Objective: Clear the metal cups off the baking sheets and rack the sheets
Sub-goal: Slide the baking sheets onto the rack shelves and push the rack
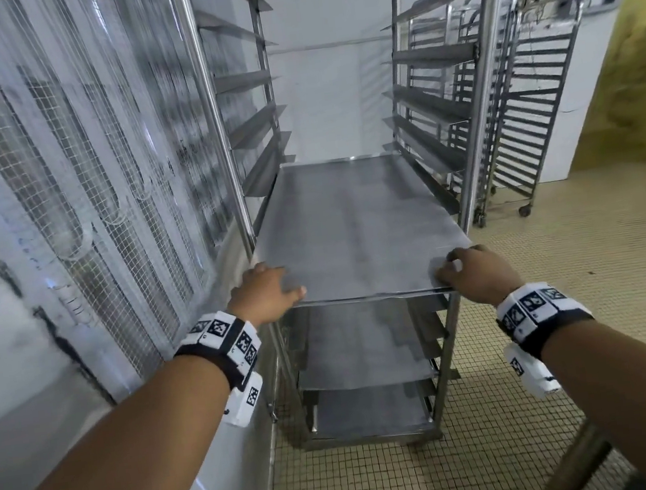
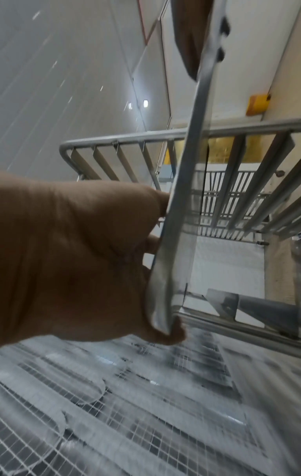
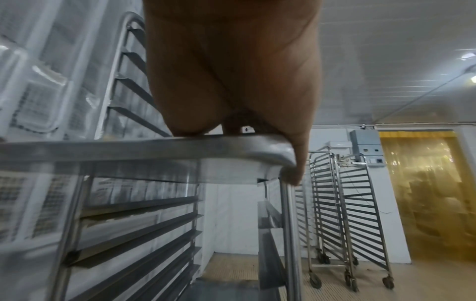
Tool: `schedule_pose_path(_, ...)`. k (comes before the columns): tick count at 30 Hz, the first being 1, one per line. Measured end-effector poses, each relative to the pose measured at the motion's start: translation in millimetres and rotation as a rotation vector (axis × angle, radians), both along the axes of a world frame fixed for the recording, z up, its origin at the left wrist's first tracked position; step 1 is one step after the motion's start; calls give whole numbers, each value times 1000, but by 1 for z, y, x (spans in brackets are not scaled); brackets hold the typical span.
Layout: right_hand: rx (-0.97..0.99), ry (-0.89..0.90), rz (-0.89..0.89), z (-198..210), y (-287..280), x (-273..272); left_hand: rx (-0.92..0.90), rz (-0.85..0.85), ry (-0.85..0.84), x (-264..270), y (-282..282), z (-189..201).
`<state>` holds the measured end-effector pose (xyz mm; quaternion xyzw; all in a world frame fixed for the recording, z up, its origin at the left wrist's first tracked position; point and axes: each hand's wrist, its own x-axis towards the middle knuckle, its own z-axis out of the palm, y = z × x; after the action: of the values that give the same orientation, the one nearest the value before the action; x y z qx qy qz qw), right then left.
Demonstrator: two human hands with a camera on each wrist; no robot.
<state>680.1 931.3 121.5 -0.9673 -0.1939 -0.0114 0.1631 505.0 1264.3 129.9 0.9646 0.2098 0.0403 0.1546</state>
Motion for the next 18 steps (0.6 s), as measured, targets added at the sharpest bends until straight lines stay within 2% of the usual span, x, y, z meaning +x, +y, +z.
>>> schedule_pose_path(3, -27, -215, 23, -7, 10, -34, 107, -109, -123, -12, -28, -8)
schedule_pose_path(6, 34, -285, 155, -24, 25, -57, 198, -195, -107, -20, -55, -19)
schedule_pose_path(9, 4, -328, 260, -40, 37, -70, 237, -174, -133, -18, -68, -30)
schedule_pose_path(18, 56, -516, 218, -55, 47, -69, 350, -180, -325, -8, -64, -50)
